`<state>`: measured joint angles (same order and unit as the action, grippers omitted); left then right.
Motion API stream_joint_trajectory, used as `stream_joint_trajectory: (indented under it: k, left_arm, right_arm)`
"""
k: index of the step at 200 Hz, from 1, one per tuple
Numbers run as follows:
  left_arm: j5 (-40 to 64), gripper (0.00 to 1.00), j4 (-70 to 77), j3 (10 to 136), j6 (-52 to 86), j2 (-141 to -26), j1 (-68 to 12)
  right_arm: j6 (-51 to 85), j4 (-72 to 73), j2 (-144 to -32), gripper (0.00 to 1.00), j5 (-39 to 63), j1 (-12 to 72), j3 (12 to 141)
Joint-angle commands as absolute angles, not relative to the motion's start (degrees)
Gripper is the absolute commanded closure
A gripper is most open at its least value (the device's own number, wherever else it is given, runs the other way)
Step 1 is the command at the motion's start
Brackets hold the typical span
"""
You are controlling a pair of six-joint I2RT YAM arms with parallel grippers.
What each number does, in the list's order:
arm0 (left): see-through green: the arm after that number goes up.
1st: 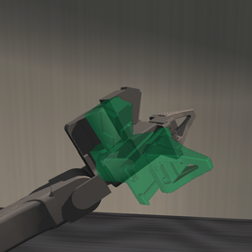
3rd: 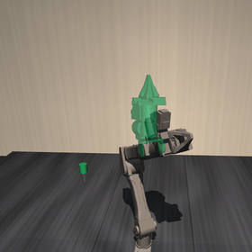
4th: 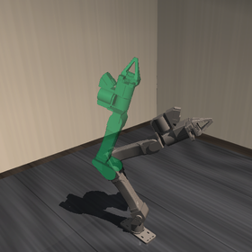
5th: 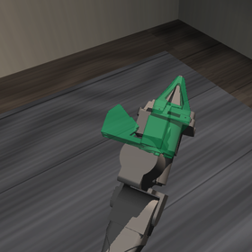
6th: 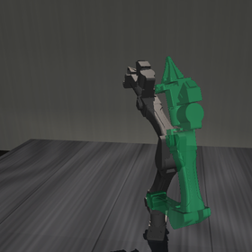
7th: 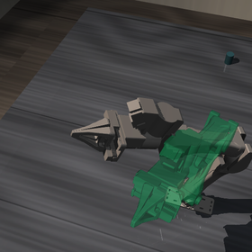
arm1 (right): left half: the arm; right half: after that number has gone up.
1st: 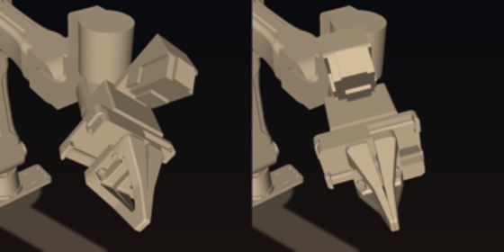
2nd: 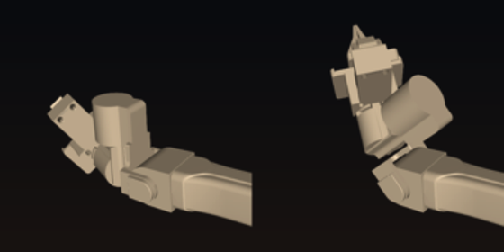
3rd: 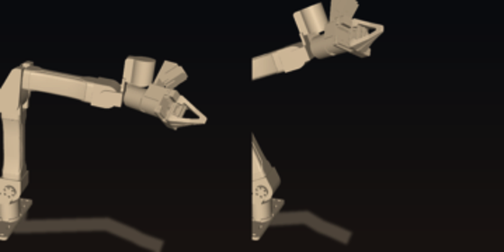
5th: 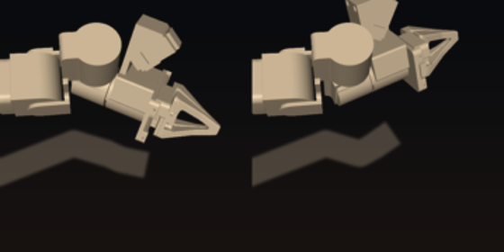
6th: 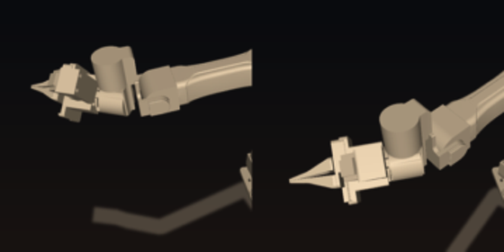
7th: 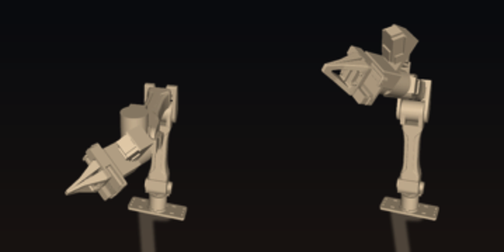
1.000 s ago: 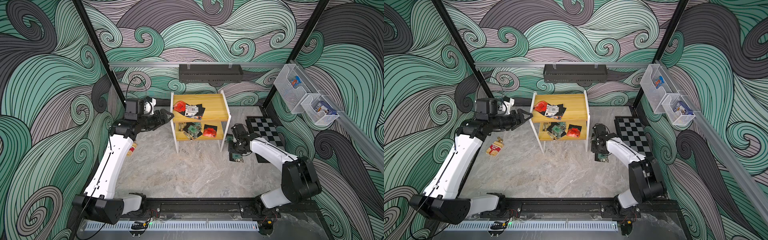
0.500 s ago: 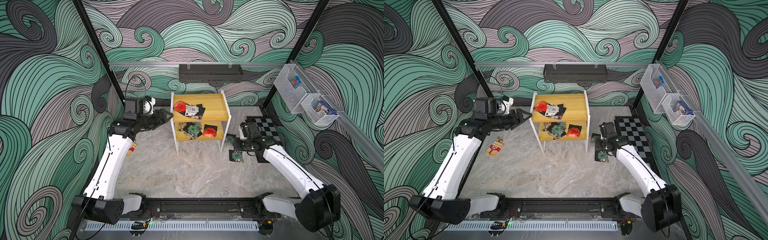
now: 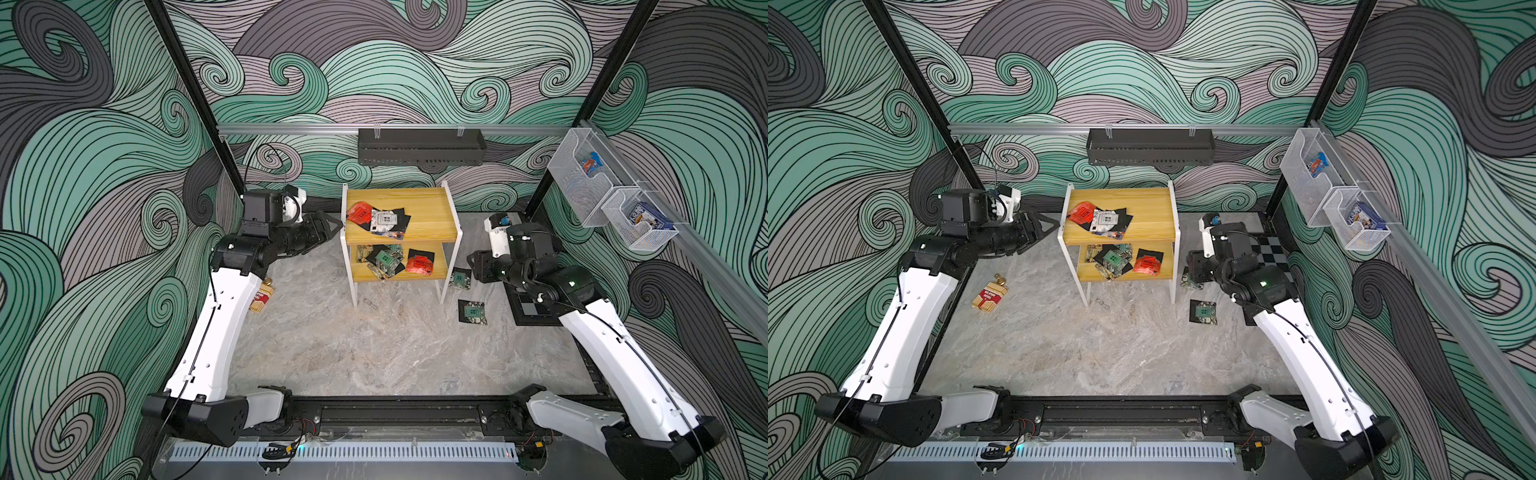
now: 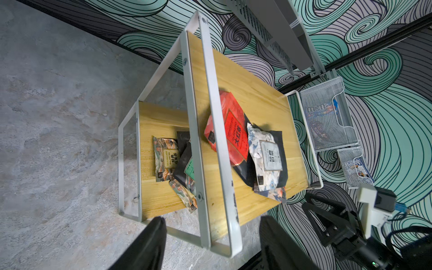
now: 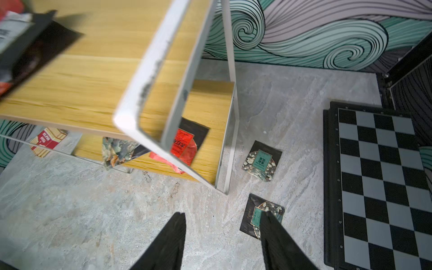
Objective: Remove the tea bags from the shelf
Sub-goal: Pick up the tea bag from the shelf.
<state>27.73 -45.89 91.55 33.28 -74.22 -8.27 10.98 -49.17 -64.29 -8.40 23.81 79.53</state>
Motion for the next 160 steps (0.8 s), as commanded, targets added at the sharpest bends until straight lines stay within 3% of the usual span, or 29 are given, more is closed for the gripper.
stream_joint_trajectory:
  k: [1, 77, 160]
  left_arm:
    - [27.3, 0.33, -46.4, 95.0, 33.3, -75.3, -8.1]
    - [25.8, 0.34, -47.2, 99.7, 32.2, -78.0, -10.2]
    - [25.3, 0.34, -47.4, 97.4, 31.2, -76.6, -10.5]
  right_arm:
    - [8.6, -50.6, -65.5, 0.43, -7.0, 25.0, 84.5]
    - [8.3, -53.4, -77.3, 0.37, 6.8, 25.9, 102.7]
    - [13.9, -56.7, -93.5, 0.37, 18.3, 27.4, 121.4]
